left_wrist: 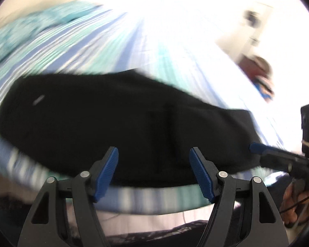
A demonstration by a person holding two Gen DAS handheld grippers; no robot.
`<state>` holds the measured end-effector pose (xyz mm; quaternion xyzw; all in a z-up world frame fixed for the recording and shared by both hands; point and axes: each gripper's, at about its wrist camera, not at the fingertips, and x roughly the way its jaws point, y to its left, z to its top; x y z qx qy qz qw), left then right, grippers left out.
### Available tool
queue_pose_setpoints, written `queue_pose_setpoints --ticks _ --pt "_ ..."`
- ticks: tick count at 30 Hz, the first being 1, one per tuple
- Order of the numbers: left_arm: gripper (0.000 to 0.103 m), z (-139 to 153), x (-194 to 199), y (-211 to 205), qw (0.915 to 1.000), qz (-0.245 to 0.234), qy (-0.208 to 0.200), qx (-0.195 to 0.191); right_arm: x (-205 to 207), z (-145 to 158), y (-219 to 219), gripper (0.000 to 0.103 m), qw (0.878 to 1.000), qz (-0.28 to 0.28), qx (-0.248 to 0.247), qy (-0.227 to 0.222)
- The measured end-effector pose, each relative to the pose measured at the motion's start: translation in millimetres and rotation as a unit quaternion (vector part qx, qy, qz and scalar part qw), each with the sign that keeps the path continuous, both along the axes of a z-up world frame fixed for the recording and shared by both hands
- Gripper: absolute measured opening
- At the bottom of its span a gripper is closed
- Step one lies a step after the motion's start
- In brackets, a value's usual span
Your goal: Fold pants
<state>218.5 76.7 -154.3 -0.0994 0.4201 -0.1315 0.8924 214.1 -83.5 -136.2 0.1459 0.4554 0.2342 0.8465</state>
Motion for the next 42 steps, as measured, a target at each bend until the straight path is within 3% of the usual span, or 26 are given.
queue_pose_setpoints --ticks 2,4,8,11,13,17,18,19,23,26,28,30,32,34,35,36,38,40,42 --pt "0.074 3.0 14.2 -30.7 0.9985 -0.046 -0.009 0.027 -28.0 14.3 -12.4 0.085 0.998 0.009 -0.053 -0.039" --pt "0.073 -4.5 33.6 -50.7 0.9967 -0.061 0.009 0.053 -53.8 16.5 -27.1 0.085 0.996 -0.001 -0.077 -0.056" --pt "0.068 -25.3 59.6 -62.2 0.9932 -0.036 0.049 0.100 -100.0 0.5 -78.3 0.085 0.995 -0.053 -0.065 -0.050" --pt "0.050 -31.3 63.6 -67.7 0.9911 -0.042 0.060 0.111 -104.6 -2.6 -93.8 0.085 0.995 -0.079 -0.047 -0.037" --pt "0.048 -37.7 67.2 -71.6 0.9868 -0.044 0.080 0.134 -108.3 3.6 -102.6 0.085 0.994 -0.086 -0.050 -0.053" --pt "0.045 -41.8 62.1 -66.4 0.9884 -0.026 0.089 0.121 -114.4 7.4 -114.5 0.085 0.993 -0.095 -0.044 -0.050" --pt "0.018 -41.0 61.3 -65.4 0.9896 -0.027 0.087 0.111 -114.0 7.5 -115.8 0.085 0.993 -0.097 -0.042 -0.048" --pt "0.010 -41.0 58.5 -65.9 0.9898 -0.029 0.089 0.108 -112.4 7.8 -114.9 0.085 0.993 -0.098 -0.043 -0.050" --pt "0.005 -22.5 47.1 -56.9 0.9931 -0.032 0.073 0.086 -108.8 8.8 -107.3 0.085 0.992 -0.097 -0.049 -0.065" --pt "0.005 -8.0 35.5 -39.5 0.9951 -0.026 0.054 0.078 -108.0 11.7 -104.1 0.085 0.991 -0.100 -0.055 -0.076" --pt "0.005 -26.1 38.3 -36.9 0.9903 -0.028 0.076 0.113 -107.6 12.8 -101.3 0.085 0.990 -0.099 -0.064 -0.083" --pt "0.006 -41.4 39.3 -36.1 0.9890 -0.030 0.088 0.115 -103.8 8.7 -100.9 0.085 0.988 -0.105 -0.077 -0.078" --pt "0.011 -38.2 39.3 -37.3 0.9903 -0.020 0.082 0.111 -95.3 -0.2 -101.0 0.085 0.988 -0.114 -0.085 -0.062" --pt "0.034 -31.0 38.2 -33.8 0.9919 -0.006 0.081 0.098 -91.5 -5.3 -104.6 0.085 0.987 -0.124 -0.090 -0.053" --pt "0.061 -28.0 37.2 -29.8 0.9923 0.005 0.077 0.097 -90.8 -6.3 -106.1 0.085 0.986 -0.127 -0.090 -0.051" --pt "0.069 -24.7 36.0 -24.9 0.9931 0.017 0.068 0.093 -90.7 -6.4 -108.0 0.085 0.986 -0.131 -0.088 -0.050" --pt "0.069 -21.9 37.4 -14.4 0.9952 0.029 0.064 0.069 -91.0 -6.6 -111.9 0.085 0.986 -0.137 -0.082 -0.052" --pt "0.069 -29.8 48.0 -13.1 0.9941 0.020 0.098 0.041 -91.0 -7.3 -115.6 0.085 0.985 -0.144 -0.081 -0.051" --pt "0.069 -41.4 56.6 -21.4 0.9901 0.003 0.132 0.048 -90.6 -9.4 -119.2 0.085 0.985 -0.150 -0.074 -0.046"
